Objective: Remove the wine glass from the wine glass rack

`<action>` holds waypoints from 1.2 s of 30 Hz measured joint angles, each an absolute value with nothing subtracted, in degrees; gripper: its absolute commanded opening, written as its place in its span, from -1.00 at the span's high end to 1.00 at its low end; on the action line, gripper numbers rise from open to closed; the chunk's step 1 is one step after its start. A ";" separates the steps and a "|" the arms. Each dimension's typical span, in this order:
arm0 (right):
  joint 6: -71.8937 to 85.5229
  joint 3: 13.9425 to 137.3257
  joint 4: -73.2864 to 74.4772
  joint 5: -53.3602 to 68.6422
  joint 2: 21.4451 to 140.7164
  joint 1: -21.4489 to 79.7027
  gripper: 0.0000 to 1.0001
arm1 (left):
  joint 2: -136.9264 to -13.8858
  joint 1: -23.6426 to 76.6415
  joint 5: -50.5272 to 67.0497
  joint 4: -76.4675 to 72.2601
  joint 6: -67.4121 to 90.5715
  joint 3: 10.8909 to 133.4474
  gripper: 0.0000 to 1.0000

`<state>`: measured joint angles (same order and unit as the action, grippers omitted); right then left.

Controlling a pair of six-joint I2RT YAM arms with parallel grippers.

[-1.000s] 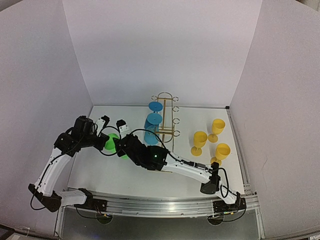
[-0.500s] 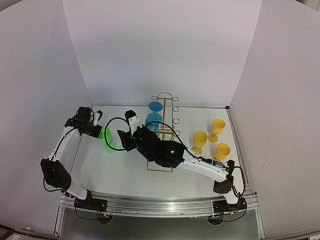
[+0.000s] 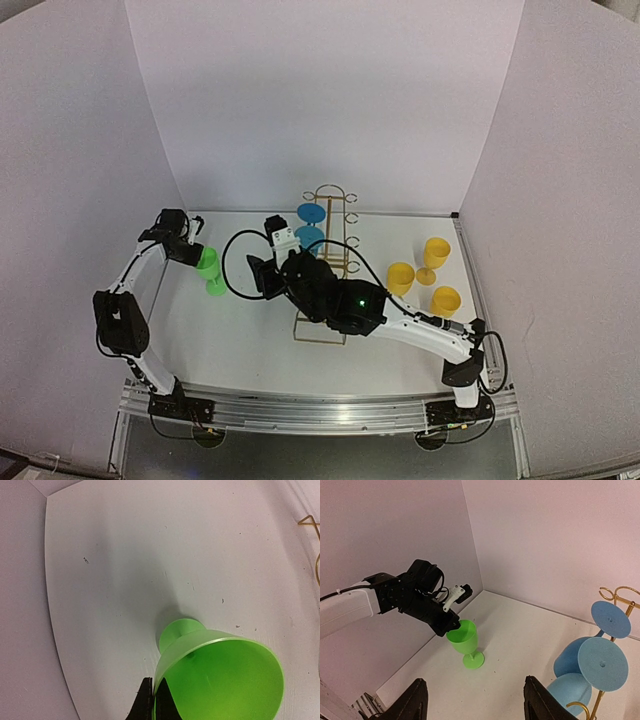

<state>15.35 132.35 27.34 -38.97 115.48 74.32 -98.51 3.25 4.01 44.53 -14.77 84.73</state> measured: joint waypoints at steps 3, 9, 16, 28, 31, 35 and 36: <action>15.21 132.29 27.43 -39.06 115.48 74.32 -0.20 | -99.72 3.27 3.88 44.31 -15.27 84.82 0.92; 14.90 132.18 27.46 -39.12 115.48 74.32 -0.21 | -100.71 3.24 4.24 44.82 -15.60 86.68 0.34; 14.17 131.98 27.46 -39.71 115.48 74.32 -0.23 | -100.65 2.88 4.67 45.53 -16.75 89.99 -0.34; 19.01 120.63 28.83 -40.45 106.37 69.22 -0.27 | -95.41 3.84 15.31 49.09 -9.77 109.32 -0.50; 22.51 118.82 30.85 -39.82 103.47 64.87 -0.27 | -95.08 8.17 21.18 50.08 -2.90 118.57 -0.59; 25.62 116.09 32.42 -40.20 99.86 61.43 -0.27 | -95.17 15.12 29.94 50.31 7.90 122.73 -0.67; 26.14 114.95 32.97 -40.35 98.81 61.20 -0.27 | -95.57 16.47 32.10 50.20 10.63 122.88 -0.68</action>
